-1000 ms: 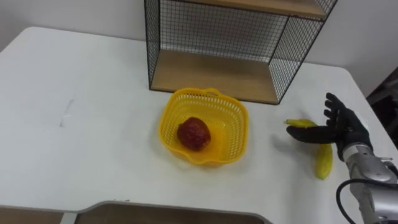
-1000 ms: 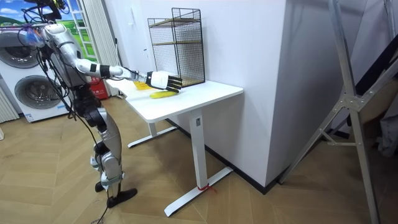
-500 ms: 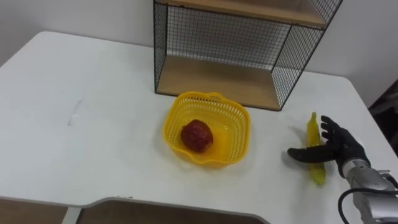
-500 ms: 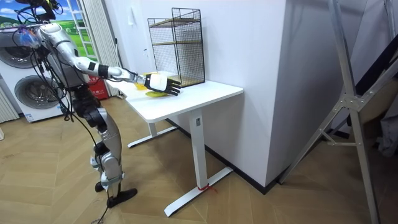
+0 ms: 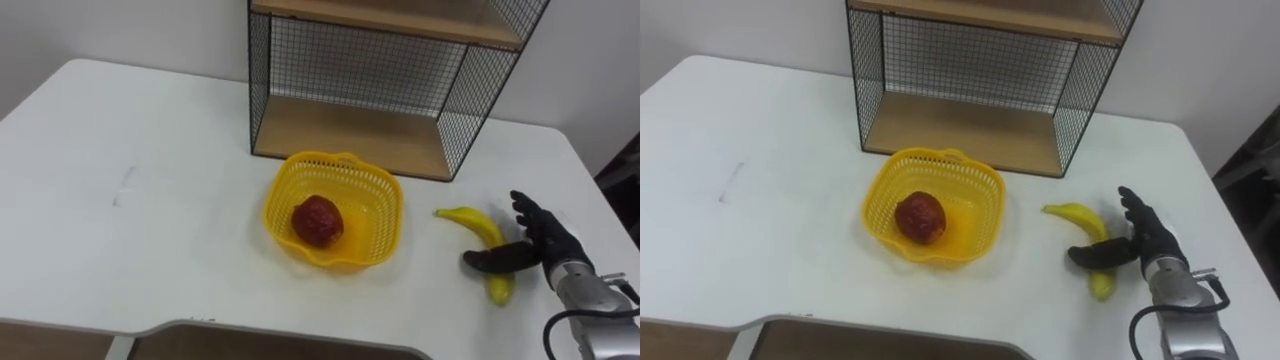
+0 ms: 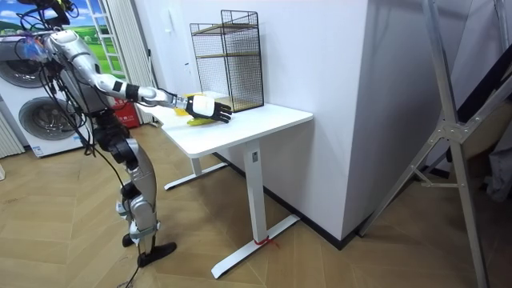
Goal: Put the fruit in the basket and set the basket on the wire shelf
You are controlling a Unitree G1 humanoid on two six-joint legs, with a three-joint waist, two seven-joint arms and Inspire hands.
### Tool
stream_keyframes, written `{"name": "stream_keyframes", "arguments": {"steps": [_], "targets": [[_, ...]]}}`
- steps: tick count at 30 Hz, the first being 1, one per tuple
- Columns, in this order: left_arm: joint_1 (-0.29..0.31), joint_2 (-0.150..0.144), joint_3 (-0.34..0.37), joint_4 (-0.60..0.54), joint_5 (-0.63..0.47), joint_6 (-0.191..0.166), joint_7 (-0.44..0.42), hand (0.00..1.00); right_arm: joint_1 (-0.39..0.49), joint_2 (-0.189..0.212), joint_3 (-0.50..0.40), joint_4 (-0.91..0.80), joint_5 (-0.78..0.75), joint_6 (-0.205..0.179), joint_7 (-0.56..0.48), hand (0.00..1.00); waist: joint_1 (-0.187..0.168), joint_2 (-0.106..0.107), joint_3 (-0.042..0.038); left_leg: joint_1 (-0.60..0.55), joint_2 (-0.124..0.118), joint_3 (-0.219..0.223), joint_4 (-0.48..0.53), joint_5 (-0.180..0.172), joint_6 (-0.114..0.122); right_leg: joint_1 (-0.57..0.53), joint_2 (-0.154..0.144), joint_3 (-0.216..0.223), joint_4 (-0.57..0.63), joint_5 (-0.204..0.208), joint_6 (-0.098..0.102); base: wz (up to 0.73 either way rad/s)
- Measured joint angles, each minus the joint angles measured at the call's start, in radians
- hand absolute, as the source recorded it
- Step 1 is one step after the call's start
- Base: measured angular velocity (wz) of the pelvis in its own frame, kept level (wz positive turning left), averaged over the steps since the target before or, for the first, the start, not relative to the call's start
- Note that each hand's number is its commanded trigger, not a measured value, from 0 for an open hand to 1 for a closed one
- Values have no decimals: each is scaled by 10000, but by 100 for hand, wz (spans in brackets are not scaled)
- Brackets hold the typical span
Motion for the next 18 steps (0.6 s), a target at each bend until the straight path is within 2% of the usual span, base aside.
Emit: {"name": "stream_keyframes", "arguments": {"steps": [1,2,7,10,18], "targets": [[-1,9,2,-9,2,4,0,0,21,-2,0,-9,-56,0,-7,87,-4,11,-6,-1,0,-14,10,0,0,25,-1,-25,11,0,0,5],[-3,21,3,-15,2,4,0,0,44,-3,0,-12,-74,0,-12,100,-4,18,-11,3,0,-31,19,0,0,40,-1,-36,13,0,-1,6],[-4,46,4,-17,4,4,-3,0,67,-69,-18,-9,-765,-14,-318,100,29,29,-17,43,-6,-115,34,0,-1,111,3,-67,7,-3,-3,4],[-3,60,3,-16,4,4,0,0,78,-331,-8,26,-1296,-3,-544,100,100,32,-18,57,-4,-119,4,2,-2,113,7,-70,-2,-3,-4,0],[-60,94,-19,-15,4,3,15,0,71,-353,33,114,-2625,187,-921,100,129,-34,-10,88,1,-114,-70,2,-3,134,18,-45,-123,-4,-5,0]]}}
